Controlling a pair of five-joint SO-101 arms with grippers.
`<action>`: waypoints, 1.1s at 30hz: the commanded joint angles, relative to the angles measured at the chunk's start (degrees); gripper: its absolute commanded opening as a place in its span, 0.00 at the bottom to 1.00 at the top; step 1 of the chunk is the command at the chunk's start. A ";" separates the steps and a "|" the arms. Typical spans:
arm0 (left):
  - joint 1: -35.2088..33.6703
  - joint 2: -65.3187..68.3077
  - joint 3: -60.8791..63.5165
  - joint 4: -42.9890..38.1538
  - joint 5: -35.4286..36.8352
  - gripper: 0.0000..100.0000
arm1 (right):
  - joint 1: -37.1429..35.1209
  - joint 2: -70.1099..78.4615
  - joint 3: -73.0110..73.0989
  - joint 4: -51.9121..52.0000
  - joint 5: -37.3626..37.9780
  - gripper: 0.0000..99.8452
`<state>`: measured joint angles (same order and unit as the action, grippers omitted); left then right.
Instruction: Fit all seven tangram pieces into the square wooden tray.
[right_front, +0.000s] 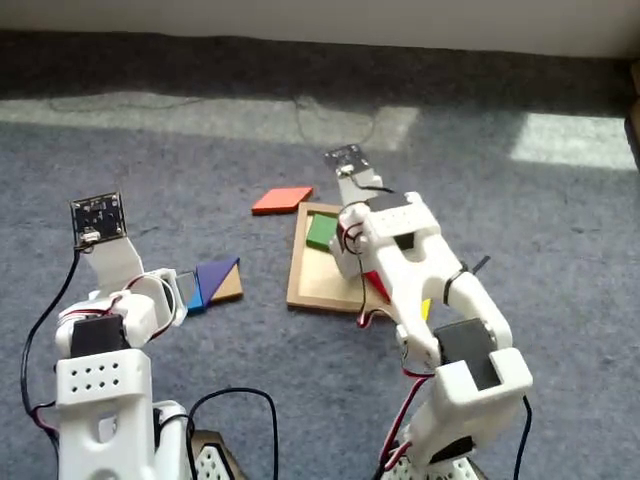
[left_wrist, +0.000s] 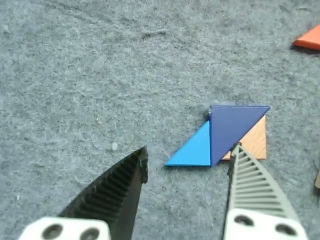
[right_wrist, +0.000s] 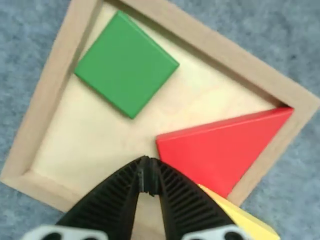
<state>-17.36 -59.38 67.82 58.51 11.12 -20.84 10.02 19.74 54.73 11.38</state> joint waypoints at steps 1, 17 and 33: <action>-0.48 -0.75 -0.40 -0.88 -0.62 0.26 | 1.45 -8.31 -2.95 2.86 0.26 0.01; -0.48 -0.75 -0.40 -0.79 -0.62 0.26 | 11.30 -24.66 -0.84 16.84 4.57 0.01; -0.48 -0.75 -0.40 -0.70 -0.62 0.26 | 6.02 -5.67 5.67 4.97 4.40 0.01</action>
<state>-17.36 -59.38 67.82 58.51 11.12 -12.75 2.46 25.71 60.70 15.25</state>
